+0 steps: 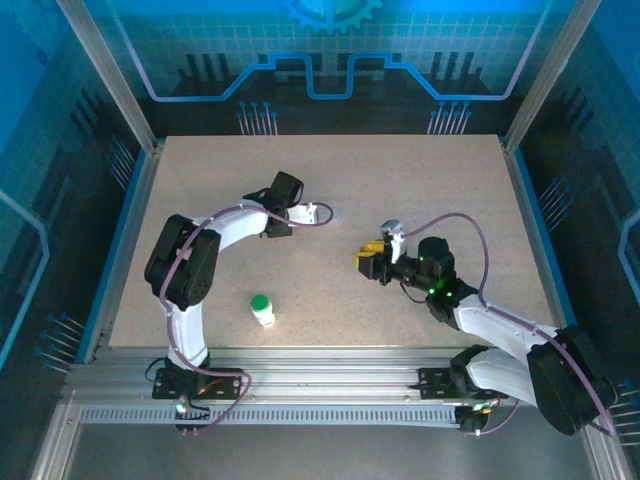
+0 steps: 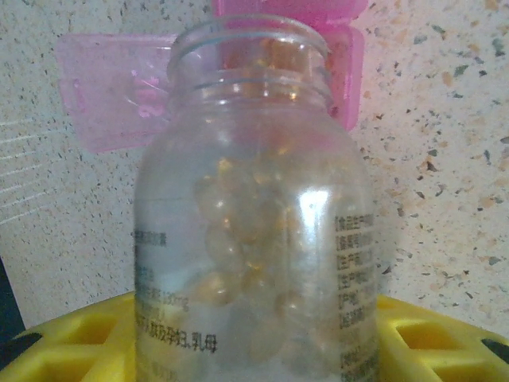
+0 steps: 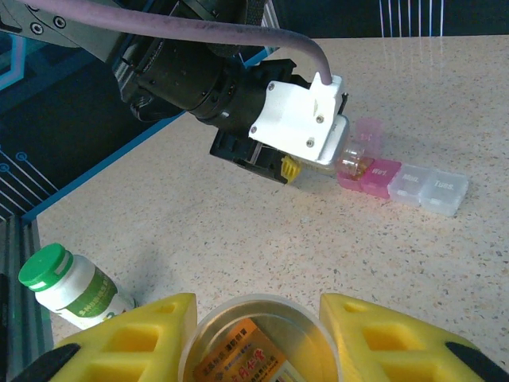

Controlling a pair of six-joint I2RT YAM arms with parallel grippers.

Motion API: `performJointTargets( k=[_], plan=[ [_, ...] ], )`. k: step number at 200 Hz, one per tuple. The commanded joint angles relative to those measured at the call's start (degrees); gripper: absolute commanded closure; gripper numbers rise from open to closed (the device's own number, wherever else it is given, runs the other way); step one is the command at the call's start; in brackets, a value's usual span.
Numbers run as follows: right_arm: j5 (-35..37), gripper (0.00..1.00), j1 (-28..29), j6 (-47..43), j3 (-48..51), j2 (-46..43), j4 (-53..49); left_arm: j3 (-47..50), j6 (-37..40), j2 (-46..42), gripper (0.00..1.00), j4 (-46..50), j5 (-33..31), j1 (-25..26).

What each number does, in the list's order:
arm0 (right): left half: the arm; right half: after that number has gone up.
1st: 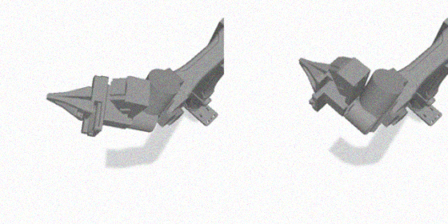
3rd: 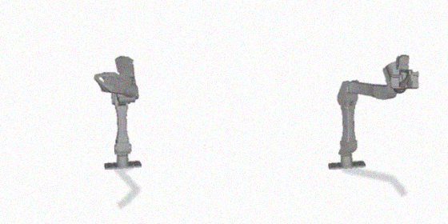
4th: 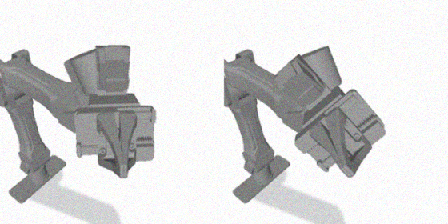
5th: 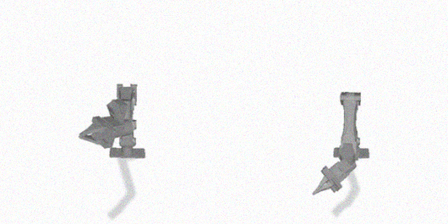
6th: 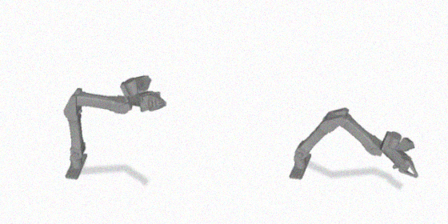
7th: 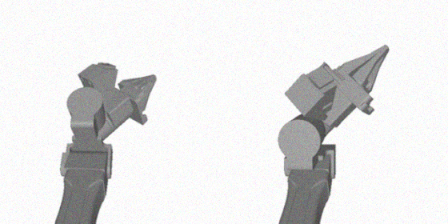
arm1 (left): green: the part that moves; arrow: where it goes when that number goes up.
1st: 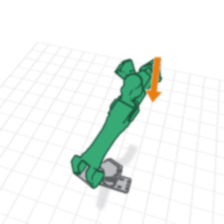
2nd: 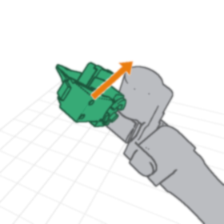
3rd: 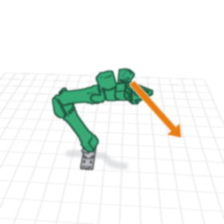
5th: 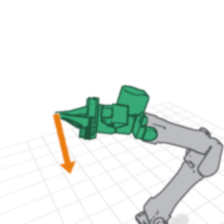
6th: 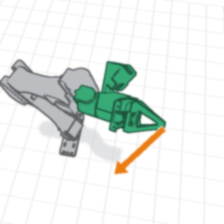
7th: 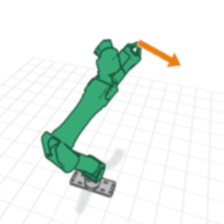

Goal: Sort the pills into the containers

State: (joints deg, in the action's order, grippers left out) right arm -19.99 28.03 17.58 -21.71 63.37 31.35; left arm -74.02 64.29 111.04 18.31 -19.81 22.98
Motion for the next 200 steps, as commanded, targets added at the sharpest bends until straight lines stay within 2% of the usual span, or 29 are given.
performJointTargets(
  k=[1,200],
  plan=[
    [-0.6,1.00,0.9,-0.7,-1.8,0.4,1.5,1.7,-2.2,-2.2,1.00,-1.2,1.2,-0.5],
    [-1.4,1.00,1.4,-1.0,-2.5,2.4,1.4,6.5,-4.3,-5.8,1.00,-5.2,1.3,-1.6]
  ],
)
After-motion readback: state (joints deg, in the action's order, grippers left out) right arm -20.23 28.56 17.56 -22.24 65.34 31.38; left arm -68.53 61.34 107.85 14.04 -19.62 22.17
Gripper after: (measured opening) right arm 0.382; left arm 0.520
